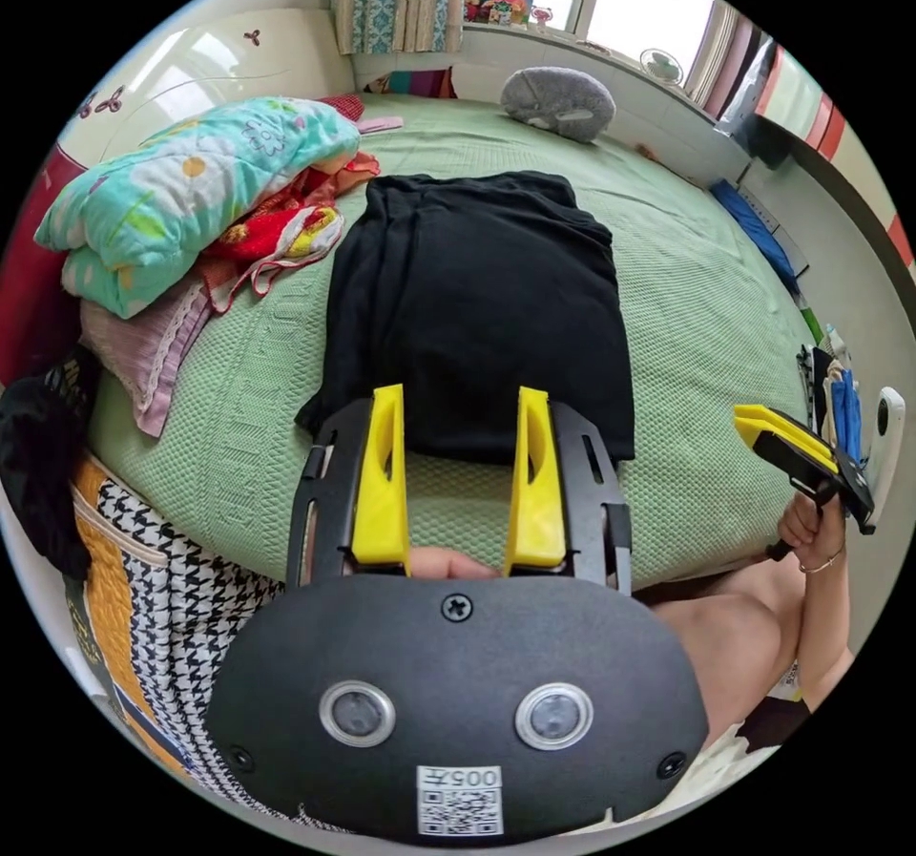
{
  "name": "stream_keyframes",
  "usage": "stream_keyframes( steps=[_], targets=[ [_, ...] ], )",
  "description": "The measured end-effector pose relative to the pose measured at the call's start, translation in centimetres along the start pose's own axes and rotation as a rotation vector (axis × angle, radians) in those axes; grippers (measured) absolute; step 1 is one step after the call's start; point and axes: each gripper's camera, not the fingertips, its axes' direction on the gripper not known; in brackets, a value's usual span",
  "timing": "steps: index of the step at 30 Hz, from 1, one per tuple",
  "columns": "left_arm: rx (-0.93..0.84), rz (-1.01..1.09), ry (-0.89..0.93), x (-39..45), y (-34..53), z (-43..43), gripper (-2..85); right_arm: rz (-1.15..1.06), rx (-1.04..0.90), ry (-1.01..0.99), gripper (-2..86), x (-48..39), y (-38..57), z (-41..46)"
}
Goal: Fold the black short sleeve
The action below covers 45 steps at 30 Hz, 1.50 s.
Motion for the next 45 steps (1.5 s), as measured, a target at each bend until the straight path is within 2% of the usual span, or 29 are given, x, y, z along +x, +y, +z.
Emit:
stream_keyframes(
  steps=[7,9,11,18,20,30,45],
  targets=[
    [0.062,0.002,0.037,-0.4,-0.1,-2.2,2.6,-0.004,0.036,-0.059,8.4,0.8,0.6,-0.5],
    [0.075,0.007,0.029,-0.2,-0.2,-2.8,2.1,-0.011,0.046,-0.06,8.3,1.0,0.6,-0.6],
    [0.071,0.02,-0.005,0.1,-0.3,-3.1,2.5,-0.011,0.045,-0.069,8.2,1.3,0.6,-0.6],
    [0.07,-0.029,-0.12,-1.6,-0.1,-2.6,14.6,0.025,0.063,-0.151,8.3,3.1,1.0,-0.8],
    [0.041,-0.043,-0.127,-2.1,-0.2,-1.8,15.5,0.024,0.062,-0.152,8.4,3.4,1.0,-0.7],
    [0.022,-0.063,-0.138,-2.5,-0.8,-0.1,4.3,-0.007,0.019,-0.108,8.2,4.8,0.7,0.4],
    [0.111,0.01,0.002,3.6,-1.5,-1.8,2.9,0.03,0.021,-0.14,7.8,7.0,0.2,0.9]
  ],
)
